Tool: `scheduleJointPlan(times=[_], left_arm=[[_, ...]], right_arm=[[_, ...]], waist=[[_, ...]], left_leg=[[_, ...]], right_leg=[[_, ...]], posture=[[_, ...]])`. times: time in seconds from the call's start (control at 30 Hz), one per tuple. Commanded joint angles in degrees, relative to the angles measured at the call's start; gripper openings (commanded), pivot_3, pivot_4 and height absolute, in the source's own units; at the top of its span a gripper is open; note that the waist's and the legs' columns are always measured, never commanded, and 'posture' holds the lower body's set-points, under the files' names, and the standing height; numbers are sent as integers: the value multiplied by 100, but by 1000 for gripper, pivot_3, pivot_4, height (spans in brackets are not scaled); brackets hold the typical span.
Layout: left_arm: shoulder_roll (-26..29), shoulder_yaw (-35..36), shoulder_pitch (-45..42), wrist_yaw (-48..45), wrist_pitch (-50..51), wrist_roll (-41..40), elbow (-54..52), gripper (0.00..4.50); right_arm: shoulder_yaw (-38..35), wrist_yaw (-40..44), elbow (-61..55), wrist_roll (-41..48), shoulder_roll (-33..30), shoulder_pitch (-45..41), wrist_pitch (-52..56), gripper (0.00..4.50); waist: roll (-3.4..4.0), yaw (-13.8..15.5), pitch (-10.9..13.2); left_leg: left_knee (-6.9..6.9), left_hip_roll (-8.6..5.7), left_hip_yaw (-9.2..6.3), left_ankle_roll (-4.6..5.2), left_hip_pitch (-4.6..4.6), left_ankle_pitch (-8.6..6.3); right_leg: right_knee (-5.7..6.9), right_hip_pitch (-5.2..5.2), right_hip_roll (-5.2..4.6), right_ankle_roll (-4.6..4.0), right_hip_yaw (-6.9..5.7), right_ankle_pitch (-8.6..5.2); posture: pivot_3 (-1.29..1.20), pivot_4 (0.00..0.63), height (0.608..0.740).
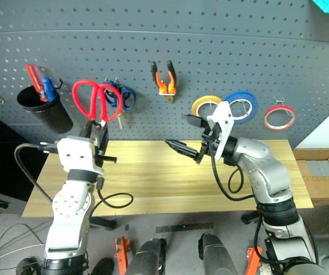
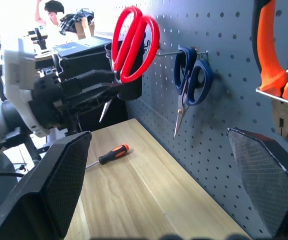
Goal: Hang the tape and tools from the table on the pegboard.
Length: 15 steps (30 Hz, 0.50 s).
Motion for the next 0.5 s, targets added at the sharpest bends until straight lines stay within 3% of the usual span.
scheduleJointPlan(times=[0.03,0.5], left_arm=[[12,34,-166,-113,77,-132,167,1013],[16,-22,-710,-474,350,-330,1043,1013]], right_arm=[[-3,-10,-138,-14,8,-105,-135,4500],[51,-141,-249,-48,31,-61,-104,4500]], waist=[[1,0,-3],[-1,-6,-135]], left_leg=[[0,0,0,0,0,3],[3,0,4,-2,4,20]], right_leg=[[1,0,0,1,-2,3],[8,3,1,-8,-3,22]], posture=[[-7,151,740],[-28,140,740]])
